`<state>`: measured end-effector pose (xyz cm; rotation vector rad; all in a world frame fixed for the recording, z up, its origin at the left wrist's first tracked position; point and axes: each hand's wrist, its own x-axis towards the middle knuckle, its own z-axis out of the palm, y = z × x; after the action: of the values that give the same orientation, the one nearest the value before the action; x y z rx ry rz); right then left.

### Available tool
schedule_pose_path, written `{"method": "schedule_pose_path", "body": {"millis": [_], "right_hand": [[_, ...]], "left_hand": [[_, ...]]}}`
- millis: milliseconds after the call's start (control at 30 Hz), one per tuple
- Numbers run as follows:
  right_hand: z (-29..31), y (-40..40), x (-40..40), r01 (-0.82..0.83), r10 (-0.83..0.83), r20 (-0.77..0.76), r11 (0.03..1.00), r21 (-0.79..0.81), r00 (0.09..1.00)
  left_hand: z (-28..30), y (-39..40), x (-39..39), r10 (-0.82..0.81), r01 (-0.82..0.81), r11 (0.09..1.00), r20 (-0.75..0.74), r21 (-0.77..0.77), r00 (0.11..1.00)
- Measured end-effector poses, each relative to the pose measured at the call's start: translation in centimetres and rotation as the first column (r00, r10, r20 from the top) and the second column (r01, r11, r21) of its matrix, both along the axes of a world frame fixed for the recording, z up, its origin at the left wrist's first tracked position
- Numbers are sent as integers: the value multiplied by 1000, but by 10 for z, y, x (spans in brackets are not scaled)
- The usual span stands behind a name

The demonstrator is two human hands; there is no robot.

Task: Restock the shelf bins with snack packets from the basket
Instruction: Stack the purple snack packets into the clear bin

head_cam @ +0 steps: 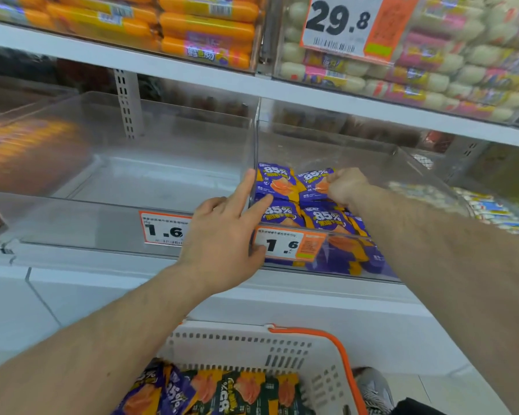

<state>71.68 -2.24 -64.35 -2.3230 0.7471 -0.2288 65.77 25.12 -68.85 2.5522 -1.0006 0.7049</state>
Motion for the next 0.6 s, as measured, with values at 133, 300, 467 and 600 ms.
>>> {"method": "schedule_pose_path", "body": {"millis": [133, 300, 467, 600], "right_hand": [[0, 8, -4, -47, 35, -82, 987, -151, 996], [2, 15, -8, -111, 13, -230, 901, -420, 973], [6, 14, -12, -192, 38, -318, 862, -468, 947], [13, 14, -16, -94, 16, -184, 902, -422, 983]], "left_hand": [[1, 0, -1, 16, -16, 1000, 11, 2, 1000], [1, -1, -3, 39, -38, 999, -6, 33, 999], [3, 1, -1, 5, -5, 1000, -37, -1, 999], [2, 4, -4, -109, 117, 977, 54, -177, 993]]}}
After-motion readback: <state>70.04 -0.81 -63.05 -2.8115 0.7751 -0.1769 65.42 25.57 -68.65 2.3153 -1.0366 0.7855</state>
